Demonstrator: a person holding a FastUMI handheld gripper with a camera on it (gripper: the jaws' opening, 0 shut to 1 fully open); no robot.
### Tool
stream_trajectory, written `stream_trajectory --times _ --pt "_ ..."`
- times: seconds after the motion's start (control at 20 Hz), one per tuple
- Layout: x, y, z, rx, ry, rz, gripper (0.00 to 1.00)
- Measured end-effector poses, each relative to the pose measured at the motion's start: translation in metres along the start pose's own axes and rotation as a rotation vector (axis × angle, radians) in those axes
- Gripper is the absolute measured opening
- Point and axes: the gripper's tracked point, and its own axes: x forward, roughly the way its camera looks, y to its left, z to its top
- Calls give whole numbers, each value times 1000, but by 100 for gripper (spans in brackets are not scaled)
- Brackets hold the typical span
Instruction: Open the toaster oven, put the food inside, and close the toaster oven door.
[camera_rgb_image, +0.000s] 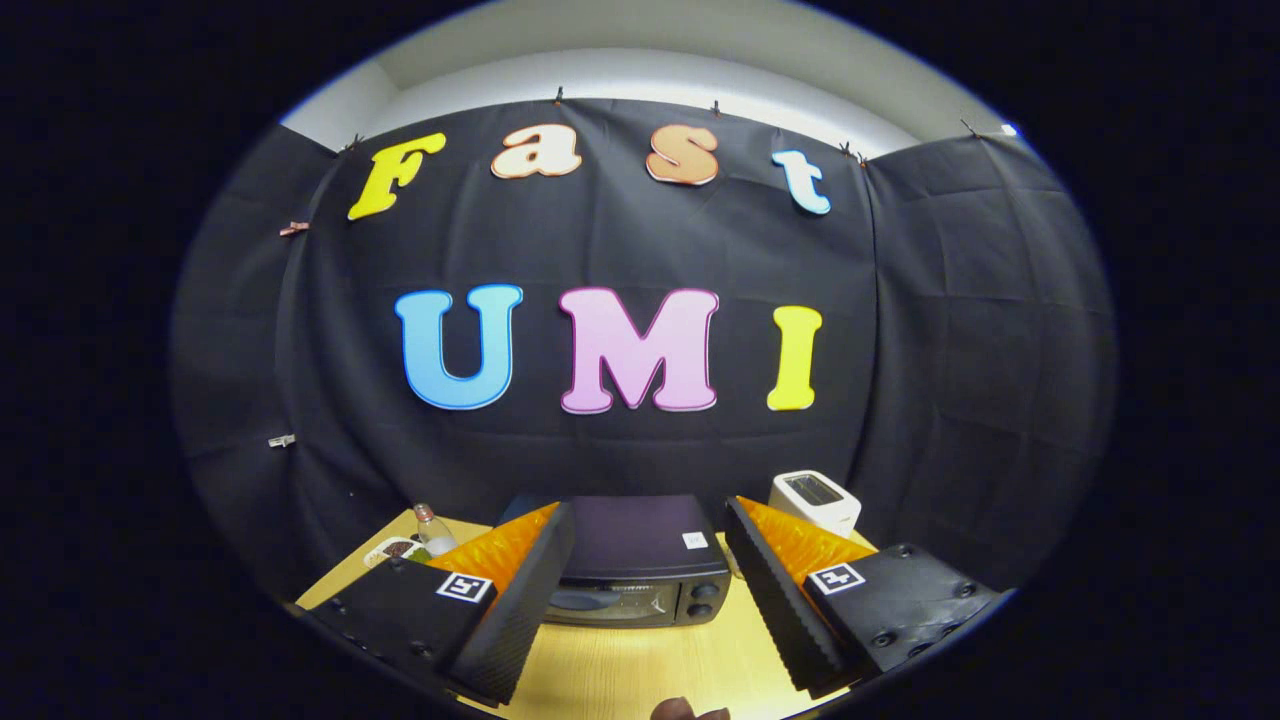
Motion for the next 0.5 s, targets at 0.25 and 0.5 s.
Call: stream_trajectory --times 0.25,0.5 --pt "-24 -2 40 -11 -64 7 98" --pt "-37 -3 53 16 -87 15 98"
